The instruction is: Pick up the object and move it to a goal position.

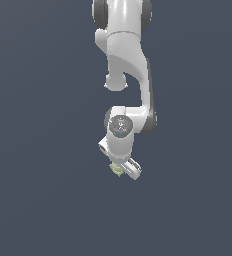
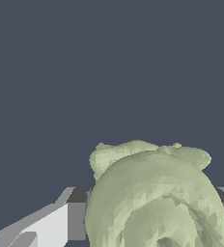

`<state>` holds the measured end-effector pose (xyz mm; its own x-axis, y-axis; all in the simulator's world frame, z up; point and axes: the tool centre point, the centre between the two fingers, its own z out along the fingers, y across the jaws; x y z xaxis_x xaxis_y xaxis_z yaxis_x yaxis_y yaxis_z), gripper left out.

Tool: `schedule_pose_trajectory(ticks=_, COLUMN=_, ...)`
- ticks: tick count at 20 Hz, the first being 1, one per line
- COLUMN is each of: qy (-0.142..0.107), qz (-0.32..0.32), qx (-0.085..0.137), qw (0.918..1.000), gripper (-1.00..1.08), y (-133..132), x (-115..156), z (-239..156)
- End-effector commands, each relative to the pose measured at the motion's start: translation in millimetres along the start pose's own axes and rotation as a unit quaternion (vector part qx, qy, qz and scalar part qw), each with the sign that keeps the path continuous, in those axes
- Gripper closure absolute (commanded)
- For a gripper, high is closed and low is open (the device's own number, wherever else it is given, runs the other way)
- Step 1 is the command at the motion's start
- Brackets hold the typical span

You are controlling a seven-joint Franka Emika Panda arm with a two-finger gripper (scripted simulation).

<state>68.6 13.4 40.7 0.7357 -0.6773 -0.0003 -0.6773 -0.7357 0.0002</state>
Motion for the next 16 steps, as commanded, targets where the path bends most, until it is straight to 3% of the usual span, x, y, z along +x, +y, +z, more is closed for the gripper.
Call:
schedule_pose_trajectory(ticks=1, qy=0.0, qz=0.0, qx=0.0, qw=1.0, gripper=1.08, y=-0.1, x=-0.3, z=-1.1)
schedule_pose_trajectory(ticks=9, qy=0.0, qz=0.0, qx=0.0, qw=1.0, gripper=1.08, y=-0.2, x=-9.7, z=-23.8)
schedule_pose_trajectory(ticks=16, qy=0.0, qz=0.0, qx=0.0, qw=1.0, gripper=1.08, y=-0.6, x=-28.8, z=-71.4)
